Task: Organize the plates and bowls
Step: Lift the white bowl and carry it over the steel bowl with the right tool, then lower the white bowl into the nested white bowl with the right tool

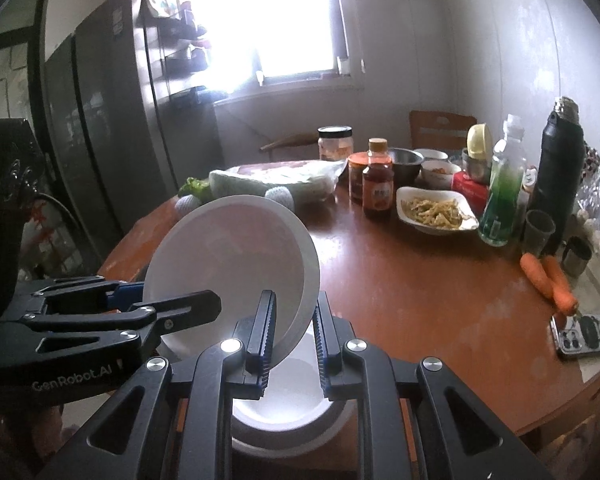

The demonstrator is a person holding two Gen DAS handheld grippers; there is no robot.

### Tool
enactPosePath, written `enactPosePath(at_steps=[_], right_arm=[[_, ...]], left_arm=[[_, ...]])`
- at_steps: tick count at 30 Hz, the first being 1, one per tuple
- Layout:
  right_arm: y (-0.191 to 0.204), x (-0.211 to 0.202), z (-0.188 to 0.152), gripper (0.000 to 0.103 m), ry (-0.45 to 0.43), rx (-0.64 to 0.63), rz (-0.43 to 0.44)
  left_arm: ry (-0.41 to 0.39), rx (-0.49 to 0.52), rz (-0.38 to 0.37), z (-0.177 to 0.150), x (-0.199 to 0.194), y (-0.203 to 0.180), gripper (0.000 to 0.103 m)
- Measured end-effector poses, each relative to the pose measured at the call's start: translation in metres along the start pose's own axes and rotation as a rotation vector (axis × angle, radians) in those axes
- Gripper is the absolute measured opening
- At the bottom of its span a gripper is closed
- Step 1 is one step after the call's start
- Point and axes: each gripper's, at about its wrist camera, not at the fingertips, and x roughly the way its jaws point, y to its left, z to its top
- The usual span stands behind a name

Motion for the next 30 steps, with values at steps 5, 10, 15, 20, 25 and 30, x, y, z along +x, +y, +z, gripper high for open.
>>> enactPosePath(at_steps=[5, 10, 15, 20, 25, 30], right_arm=[[-0.005, 0.001, -0.012, 0.02, 0.031, 0.013, -0.002], [-0.007, 0.006, -0.024, 0.02, 0.064, 0.013, 0.0], [-0.005, 0.011, -0.031, 0.021, 0.079, 0.008, 0.003], [-0.006, 0.017, -0.035, 0.021, 0.093, 0.016, 0.012], [-0.007, 0.023, -0.039, 0.021, 0.11, 0.022, 0.024], [-0.007, 0.027, -0.042, 0.021, 0.122, 0.028, 0.028]], left_arm=[[0.041, 0.011, 0.005, -0.01, 0.011, -0.004, 0.033], [0.088, 0.014, 0.003, -0.02, 0.024, -0.004, 0.033], [0.118, 0.009, 0.009, -0.026, 0.034, 0.0, 0.033], [0.133, 0.002, 0.016, -0.03, 0.038, 0.002, 0.033], [0.149, -0.004, 0.023, -0.032, 0.042, 0.005, 0.033], [0.159, -0.004, 0.034, -0.034, 0.046, 0.005, 0.033]])
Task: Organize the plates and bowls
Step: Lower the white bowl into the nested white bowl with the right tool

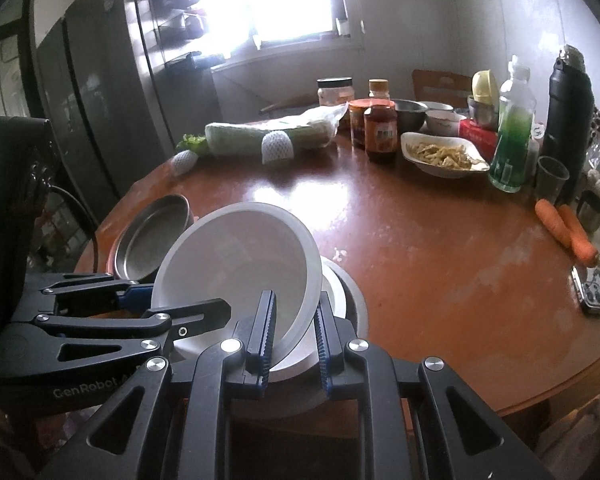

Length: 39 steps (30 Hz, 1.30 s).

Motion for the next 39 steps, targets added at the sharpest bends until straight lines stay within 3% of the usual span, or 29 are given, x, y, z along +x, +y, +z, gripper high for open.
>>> enactPosePath(at_steps=[30, 39], right_arm=[[-0.008, 0.019, -0.005, 0.023, 0.048, 0.017, -0.022], [-0.009, 0.013, -0.003, 0.033, 0.034, 0.023, -0.031]], left_arm=[[0.014, 0.028, 0.085, 0.0, 0.011, 0.001, 0.034], [-0.006, 0.024, 0.082, 0.0, 0.004, 0.004, 0.034]])
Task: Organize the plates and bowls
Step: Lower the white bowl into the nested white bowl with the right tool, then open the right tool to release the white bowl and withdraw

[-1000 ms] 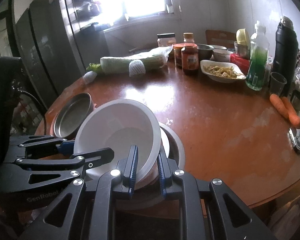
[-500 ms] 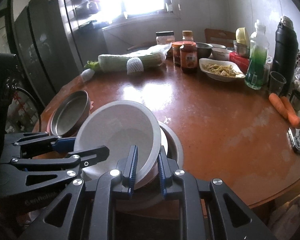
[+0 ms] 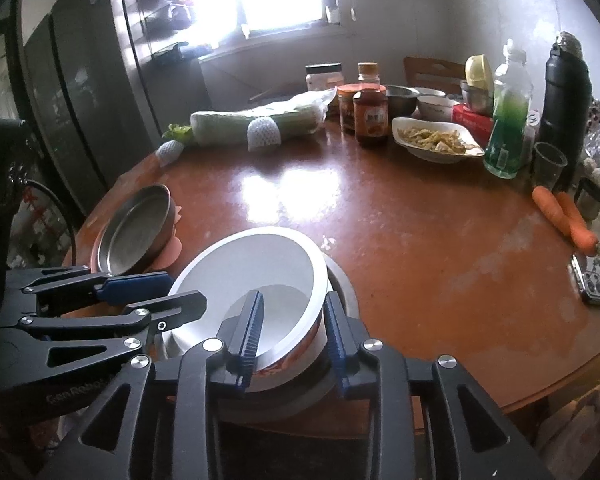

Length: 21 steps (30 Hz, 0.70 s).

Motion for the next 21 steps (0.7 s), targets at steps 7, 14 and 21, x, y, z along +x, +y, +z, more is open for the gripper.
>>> enactPosePath(at_steps=[7, 14, 21], right_arm=[[0.001, -0.008, 0.003, 0.034, -0.021, -0.002, -0.013], [0.005, -0.018, 0.007, 0.036, -0.047, -0.011, -0.016], [0.003, -0.026, 0.011, 0.045, -0.071, -0.004, -0.028]], left_arm=[[-0.016, -0.002, 0.001, -0.001, -0.008, 0.002, 0.034], [-0.039, -0.012, -0.001, -0.001, -0.017, 0.005, 0.035], [-0.058, -0.036, -0.01, -0.001, -0.024, 0.012, 0.041]])
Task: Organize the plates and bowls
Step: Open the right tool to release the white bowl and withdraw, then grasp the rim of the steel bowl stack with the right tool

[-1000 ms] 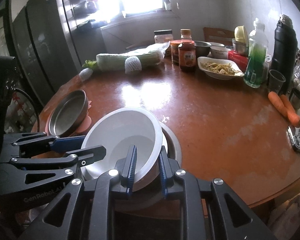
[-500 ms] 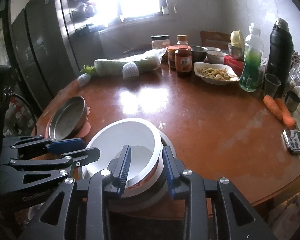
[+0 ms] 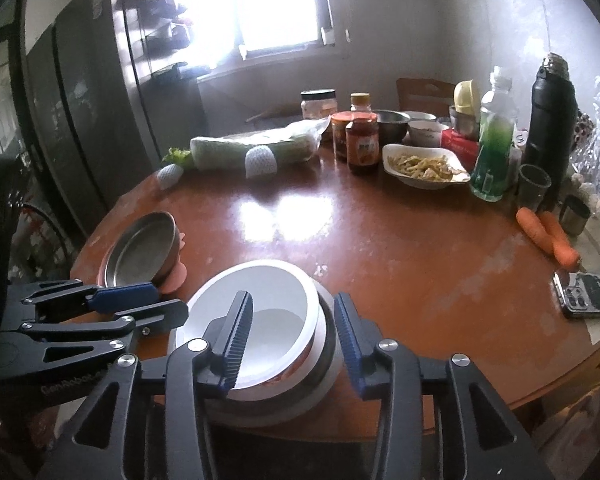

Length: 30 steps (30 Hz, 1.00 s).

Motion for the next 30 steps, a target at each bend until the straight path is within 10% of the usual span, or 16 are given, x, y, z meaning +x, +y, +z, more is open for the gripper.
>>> enactPosePath(at_steps=[30], right_arm=[[-0.019, 0.035, -0.016, 0.054, 0.115, 0.074, 0.014]], left_arm=[[0.067, -0.083, -0.051, -0.002, 0.034, 0.016, 0.051]])
